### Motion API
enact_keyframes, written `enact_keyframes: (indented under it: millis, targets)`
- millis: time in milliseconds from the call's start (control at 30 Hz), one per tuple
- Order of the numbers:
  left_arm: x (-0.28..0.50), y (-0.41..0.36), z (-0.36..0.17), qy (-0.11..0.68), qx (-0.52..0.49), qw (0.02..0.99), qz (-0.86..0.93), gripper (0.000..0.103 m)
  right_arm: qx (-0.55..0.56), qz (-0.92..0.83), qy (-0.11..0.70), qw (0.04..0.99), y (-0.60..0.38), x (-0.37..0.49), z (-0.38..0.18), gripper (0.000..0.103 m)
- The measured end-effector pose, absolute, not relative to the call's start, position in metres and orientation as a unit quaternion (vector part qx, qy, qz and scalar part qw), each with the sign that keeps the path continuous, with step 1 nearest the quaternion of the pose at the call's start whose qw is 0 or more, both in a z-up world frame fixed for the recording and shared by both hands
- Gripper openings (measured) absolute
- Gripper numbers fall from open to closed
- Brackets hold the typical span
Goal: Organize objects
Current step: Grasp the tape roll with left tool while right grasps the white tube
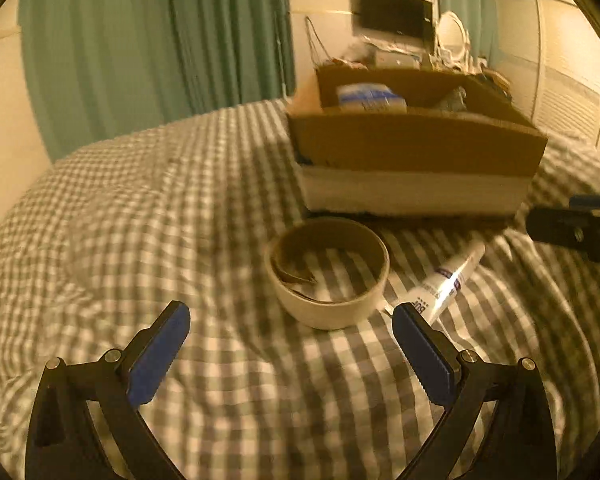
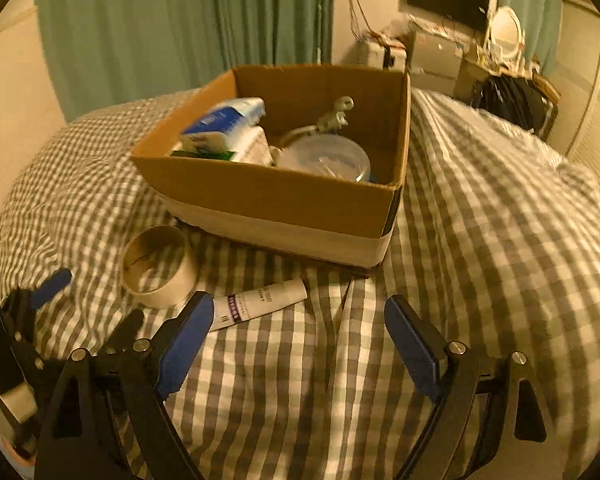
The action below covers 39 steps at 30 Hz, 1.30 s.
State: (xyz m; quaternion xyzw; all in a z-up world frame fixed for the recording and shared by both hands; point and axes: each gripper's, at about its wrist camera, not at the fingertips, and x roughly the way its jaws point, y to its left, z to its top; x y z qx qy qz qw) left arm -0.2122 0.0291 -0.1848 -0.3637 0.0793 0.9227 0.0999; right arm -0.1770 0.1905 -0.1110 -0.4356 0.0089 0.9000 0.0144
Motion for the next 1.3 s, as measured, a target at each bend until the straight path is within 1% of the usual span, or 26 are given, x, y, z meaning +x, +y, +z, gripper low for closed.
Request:
enact_keyframes:
  millis: [133, 267, 467, 500, 533, 600, 700, 833, 933, 1167, 1233, 1300]
  targets:
    - [-0.230, 0.036, -0.199, 0.079, -0.375, 0.106, 0.918, 0.103, -0.438, 0.898, 0.017, 0.037, 0.196, -0.188, -0.115, 0.087]
    - [-0.249, 0.042, -0.214, 0.057, -0.395, 0.118, 0.909, 0.103, -0.442, 0.896, 0.013, 0.040, 0.196, -0.190, -0.120, 0.087]
    - [-0.264, 0.047, -0.219, 0.049, -0.387, 0.123, 0.913, 0.103, -0.450, 0.892, 0.009, 0.046, 0.195, -0.192, -0.133, 0.087]
    - [-0.265, 0.047, -0.219, 0.046, -0.387, 0.129, 0.912, 0.098, -0.453, 0.890, 0.010, 0.046, 0.194, -0.193, -0.136, 0.087]
    - [-0.265, 0.047, -0.220, 0.040, -0.388, 0.139, 0.910, 0.085, -0.457, 0.888, 0.010, 0.045, 0.192, -0.195, -0.139, 0.087]
    - [-0.261, 0.046, -0.219, 0.036, -0.390, 0.148, 0.908, 0.085, -0.459, 0.887, 0.010, 0.044, 0.189, -0.196, -0.144, 0.087]
    - [-0.247, 0.034, -0.215, 0.041, -0.393, 0.124, 0.910, 0.085, -0.462, 0.886, 0.010, 0.046, 0.185, -0.198, -0.148, 0.087]
    - [-0.233, 0.003, -0.209, 0.008, -0.407, 0.076, 0.910, 0.085, -0.473, 0.881, 0.018, 0.031, 0.175, -0.205, -0.159, 0.087]
    - [-0.232, -0.014, -0.201, -0.016, -0.400, 0.057, 0.914, 0.085, -0.482, 0.875, 0.050, 0.011, 0.167, -0.212, -0.170, 0.087]
    - [-0.232, -0.019, -0.203, -0.011, -0.398, 0.052, 0.916, 0.085, -0.495, 0.866, 0.063, 0.024, 0.164, -0.232, -0.194, 0.087]
    - [-0.230, -0.014, -0.207, -0.007, -0.401, 0.052, 0.914, 0.085, -0.494, 0.868, 0.039, 0.023, 0.161, -0.231, -0.193, 0.077]
    - [-0.230, -0.015, -0.207, -0.006, -0.404, 0.050, 0.913, 0.085, -0.494, 0.869, 0.024, 0.022, 0.160, -0.228, -0.191, 0.062]
